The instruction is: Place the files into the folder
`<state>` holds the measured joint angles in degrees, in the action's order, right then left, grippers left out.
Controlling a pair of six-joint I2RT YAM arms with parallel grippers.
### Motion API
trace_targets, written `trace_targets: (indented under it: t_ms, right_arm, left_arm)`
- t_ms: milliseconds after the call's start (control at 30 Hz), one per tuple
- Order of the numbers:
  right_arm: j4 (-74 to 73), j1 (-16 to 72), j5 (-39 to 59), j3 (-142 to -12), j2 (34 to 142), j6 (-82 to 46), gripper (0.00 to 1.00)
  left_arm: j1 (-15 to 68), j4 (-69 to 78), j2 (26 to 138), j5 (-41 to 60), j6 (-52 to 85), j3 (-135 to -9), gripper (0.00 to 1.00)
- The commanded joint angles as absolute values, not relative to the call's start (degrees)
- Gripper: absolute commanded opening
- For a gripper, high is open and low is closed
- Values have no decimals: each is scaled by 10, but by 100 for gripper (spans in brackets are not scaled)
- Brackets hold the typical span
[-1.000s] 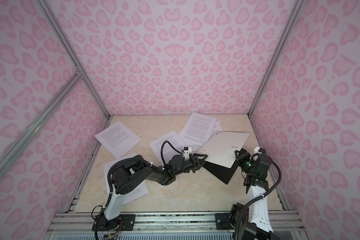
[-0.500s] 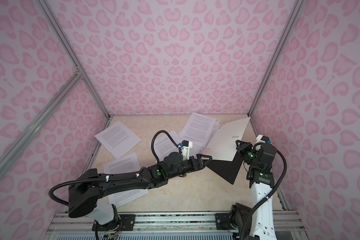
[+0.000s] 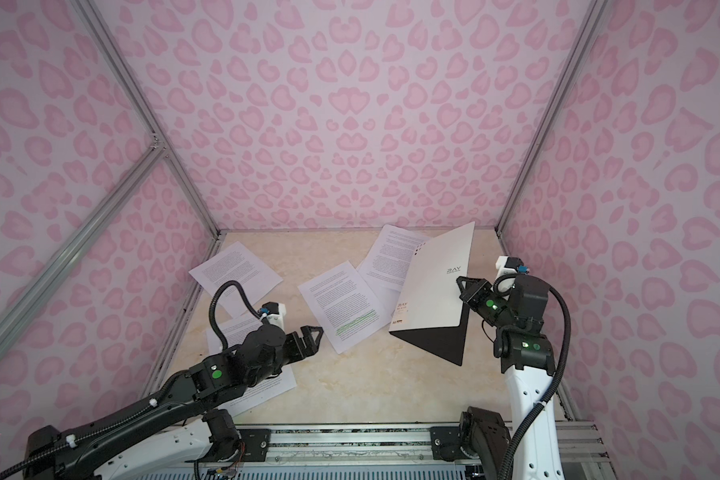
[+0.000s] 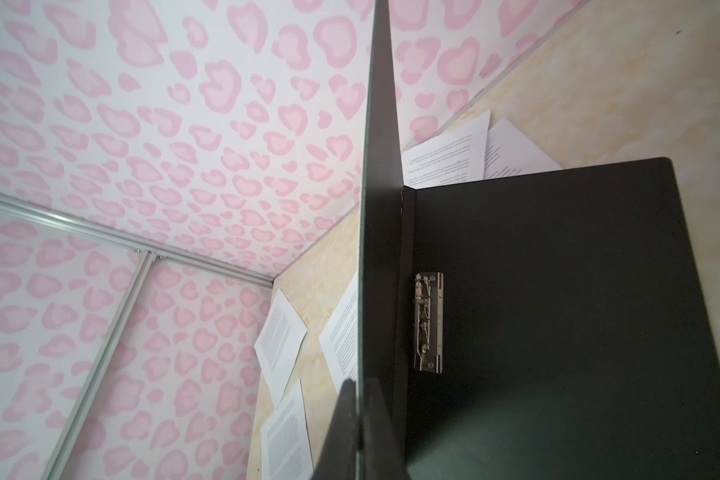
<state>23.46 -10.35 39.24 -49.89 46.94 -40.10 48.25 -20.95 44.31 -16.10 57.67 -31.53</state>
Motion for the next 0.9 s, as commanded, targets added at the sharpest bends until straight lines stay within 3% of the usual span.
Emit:
trace_targets:
  t_ms: [0,200,600,867]
  right_arm:
    - [270,-61,363,-507,462,-345,0]
    - [299,16,339,-521,485,-310,0]
    - [323,81,301,-520,504,-283,0]
    - [339,88,301,-523,517,-266,0]
  left_arm:
    - [406,-265,388,-103,573,-267,98]
    - [287,-215,432,-10,534,-217,98]
    - [186,-100,621,-9,489,-228,97]
    - [126,-40,786,19,460,-306,97]
